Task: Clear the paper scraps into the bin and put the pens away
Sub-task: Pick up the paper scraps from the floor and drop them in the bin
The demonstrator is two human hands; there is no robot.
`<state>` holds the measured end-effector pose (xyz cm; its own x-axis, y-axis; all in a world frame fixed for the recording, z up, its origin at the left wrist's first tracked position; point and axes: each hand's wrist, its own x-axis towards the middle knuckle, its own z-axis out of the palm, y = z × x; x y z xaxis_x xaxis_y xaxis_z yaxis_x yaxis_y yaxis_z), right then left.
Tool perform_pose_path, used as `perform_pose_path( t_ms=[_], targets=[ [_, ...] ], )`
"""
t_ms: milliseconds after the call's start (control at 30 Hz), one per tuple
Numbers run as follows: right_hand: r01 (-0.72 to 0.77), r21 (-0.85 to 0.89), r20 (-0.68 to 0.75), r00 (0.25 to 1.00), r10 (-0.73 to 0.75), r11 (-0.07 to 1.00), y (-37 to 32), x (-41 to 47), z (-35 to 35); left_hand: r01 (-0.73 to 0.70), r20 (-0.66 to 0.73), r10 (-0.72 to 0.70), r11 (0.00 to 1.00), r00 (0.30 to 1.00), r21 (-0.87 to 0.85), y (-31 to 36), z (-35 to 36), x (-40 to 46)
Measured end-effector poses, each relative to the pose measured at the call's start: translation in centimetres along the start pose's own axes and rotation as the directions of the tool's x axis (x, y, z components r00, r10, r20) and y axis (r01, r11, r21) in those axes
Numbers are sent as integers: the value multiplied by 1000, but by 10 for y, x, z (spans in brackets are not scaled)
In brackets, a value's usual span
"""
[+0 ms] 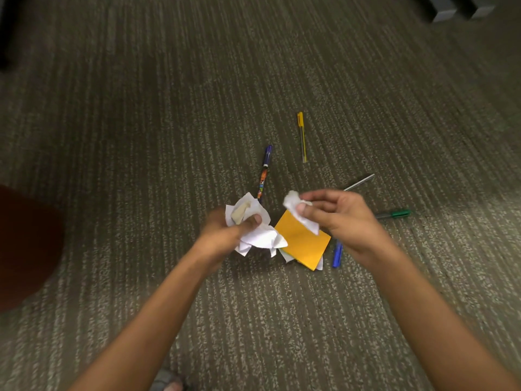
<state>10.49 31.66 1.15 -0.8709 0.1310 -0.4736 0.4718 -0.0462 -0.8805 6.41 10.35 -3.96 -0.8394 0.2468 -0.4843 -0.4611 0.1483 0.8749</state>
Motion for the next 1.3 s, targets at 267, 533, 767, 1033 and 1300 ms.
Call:
perform_pose_path(
  t_ms=[267,533,767,1033,1300],
  targets=[
    [45,-158,-42,998,-52,986,16,10,42,0,122,22,985,992,-174,5,14,-5],
    [34,-301,-199,975,-98,953,13,11,44,30,137,3,971,991,-238,5,14,-6],
    [78,-182,-78,993,-93,980,13,10,17,-14,-43,3,970,999,-242,-1,5,1],
    [257,-949,232,962,-147,184,37,-7,-12,-42,-78,26,976,997,-212,-1,-15,2],
    [238,-836,200,971,-130,494,18,-2,-31,-48,-55,36,971,998,-235,-1,-20,-1]
  ],
)
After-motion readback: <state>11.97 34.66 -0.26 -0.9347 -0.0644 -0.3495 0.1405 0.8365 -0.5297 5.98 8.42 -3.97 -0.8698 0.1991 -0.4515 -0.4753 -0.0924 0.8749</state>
